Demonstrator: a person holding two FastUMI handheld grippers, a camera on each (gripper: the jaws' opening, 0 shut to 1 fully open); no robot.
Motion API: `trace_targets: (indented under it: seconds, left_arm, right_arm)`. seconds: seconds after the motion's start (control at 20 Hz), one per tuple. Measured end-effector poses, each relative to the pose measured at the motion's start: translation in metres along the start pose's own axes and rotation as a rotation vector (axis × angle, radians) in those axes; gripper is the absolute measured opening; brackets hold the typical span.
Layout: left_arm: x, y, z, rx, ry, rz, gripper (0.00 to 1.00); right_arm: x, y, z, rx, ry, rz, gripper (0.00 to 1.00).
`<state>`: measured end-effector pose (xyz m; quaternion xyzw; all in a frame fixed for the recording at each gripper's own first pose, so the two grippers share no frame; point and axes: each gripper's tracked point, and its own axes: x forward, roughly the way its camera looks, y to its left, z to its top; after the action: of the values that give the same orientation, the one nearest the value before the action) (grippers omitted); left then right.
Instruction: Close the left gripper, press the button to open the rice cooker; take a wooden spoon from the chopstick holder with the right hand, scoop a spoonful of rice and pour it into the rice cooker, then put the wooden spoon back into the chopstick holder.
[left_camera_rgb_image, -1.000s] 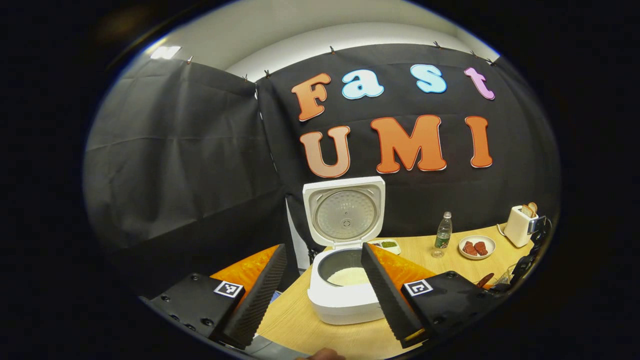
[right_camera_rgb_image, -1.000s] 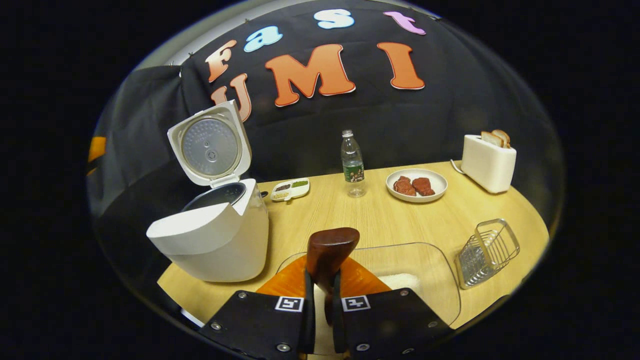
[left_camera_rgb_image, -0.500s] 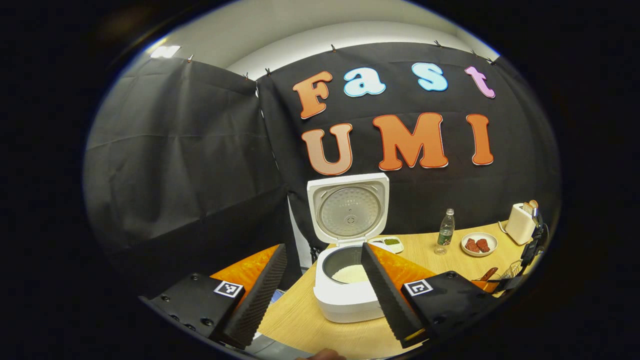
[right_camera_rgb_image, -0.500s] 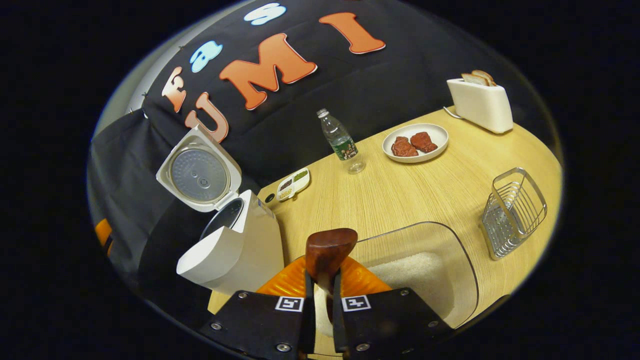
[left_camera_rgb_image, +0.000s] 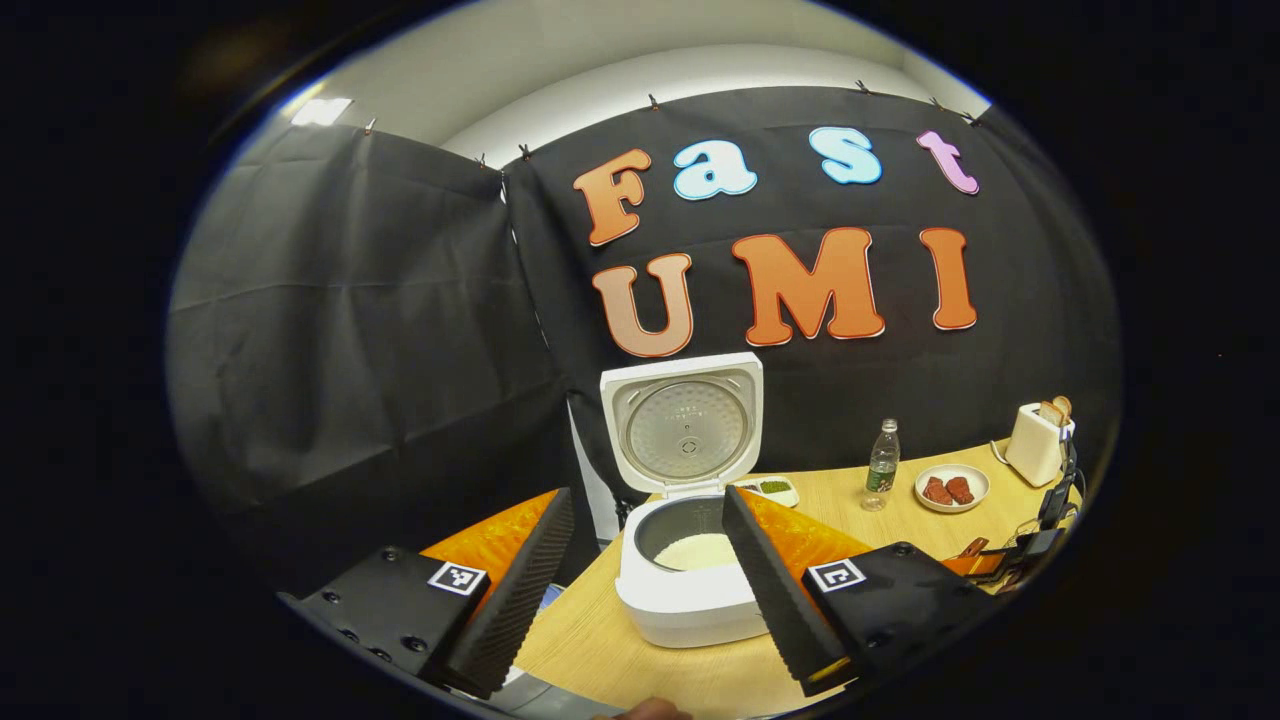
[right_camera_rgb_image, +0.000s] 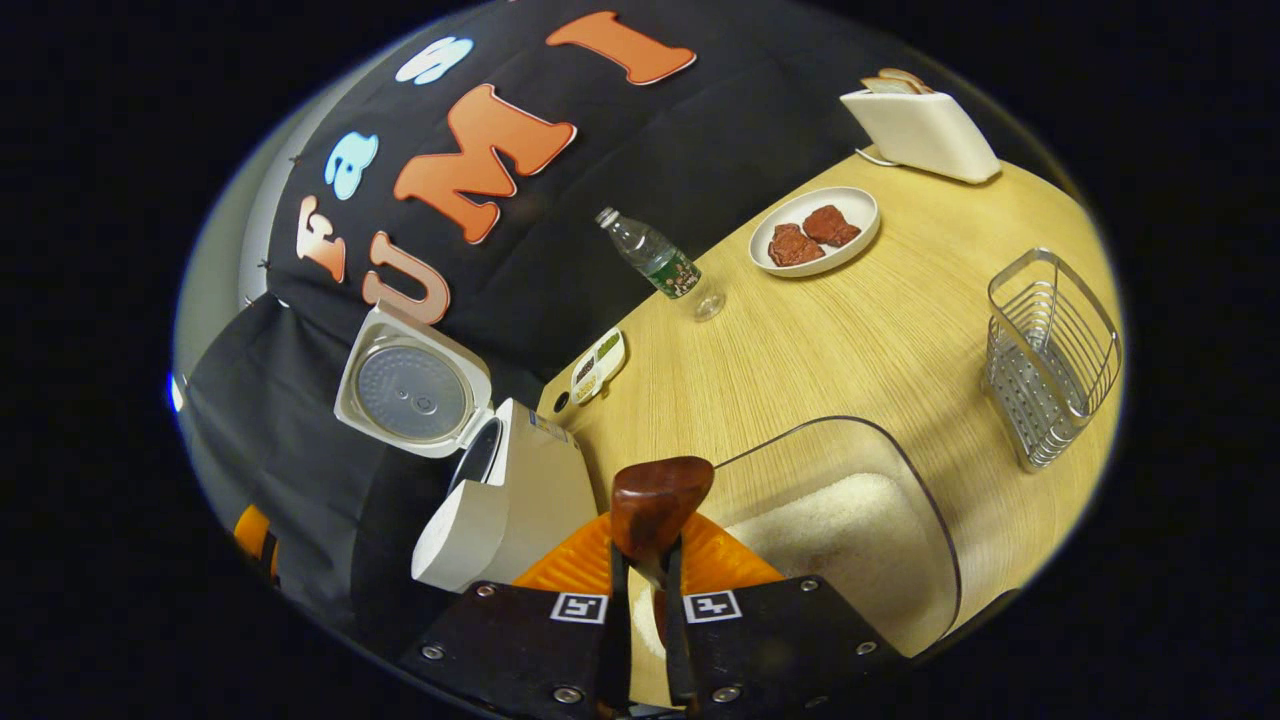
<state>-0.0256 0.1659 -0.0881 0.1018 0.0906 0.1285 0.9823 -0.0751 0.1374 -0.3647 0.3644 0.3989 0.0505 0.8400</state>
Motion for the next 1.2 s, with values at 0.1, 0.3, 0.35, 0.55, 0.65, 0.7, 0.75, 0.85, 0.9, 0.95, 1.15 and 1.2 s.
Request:
trace_targets:
  seconds: [0.1, 0.3, 0.35, 0.55, 0.65, 0.7, 0.75, 0.85, 0.9, 0.95, 1.15, 1.2]
  left_arm:
    - [0.0, 0.0, 0.004, 0.005, -0.005, 0.002, 1.0]
    - [0.0, -0.005, 0.005, 0.001, -0.008, 0.001, 1.0]
    - [0.0, -0.008, 0.007, -0.001, -0.009, -0.001, 1.0]
    - [0.0, -0.016, 0.009, -0.008, -0.019, -0.009, 1.0]
    - [0.0, -0.019, 0.01, -0.016, -0.027, -0.01, 1.0]
    - [0.001, -0.02, 0.011, -0.02, -0.03, -0.01, 1.0]
    - [0.001, -0.02, 0.012, -0.026, -0.034, -0.008, 1.0]
    - [0.0, -0.019, 0.013, -0.037, -0.039, -0.001, 1.0]
    - [0.0, -0.018, 0.013, -0.044, -0.041, 0.005, 1.0]
    - [0.0, -0.017, 0.012, -0.049, -0.042, 0.011, 1.0]
    - [-0.001, 0.0, 0.009, -0.069, -0.046, 0.053, 1.0]
    - [-0.003, 0.005, 0.007, -0.074, -0.044, 0.067, 0.96]
  right_arm:
    - [-0.006, -0.004, 0.004, 0.041, 0.004, 0.026, 0.13]
    - [-0.019, -0.016, 0.024, 0.155, -0.018, 0.061, 0.13]
    - [-0.021, -0.017, 0.027, 0.193, -0.024, 0.066, 0.13]
    - [-0.032, -0.017, 0.053, 0.318, -0.062, 0.109, 0.13]
    - [-0.039, -0.009, 0.066, 0.379, -0.079, 0.148, 0.13]
    - [-0.042, -0.004, 0.074, 0.407, -0.085, 0.171, 0.13]
    - [-0.044, 0.002, 0.082, 0.434, -0.093, 0.194, 0.13]
    - [-0.049, 0.015, 0.094, 0.493, -0.102, 0.238, 0.13]
    - [-0.049, 0.023, 0.101, 0.527, -0.104, 0.264, 0.13]
    - [-0.048, 0.03, 0.107, 0.557, -0.105, 0.288, 0.13]
    - [-0.041, 0.057, 0.118, 0.629, -0.089, 0.357, 0.13]
    - [-0.04, 0.064, 0.12, 0.648, -0.084, 0.371, 0.13]
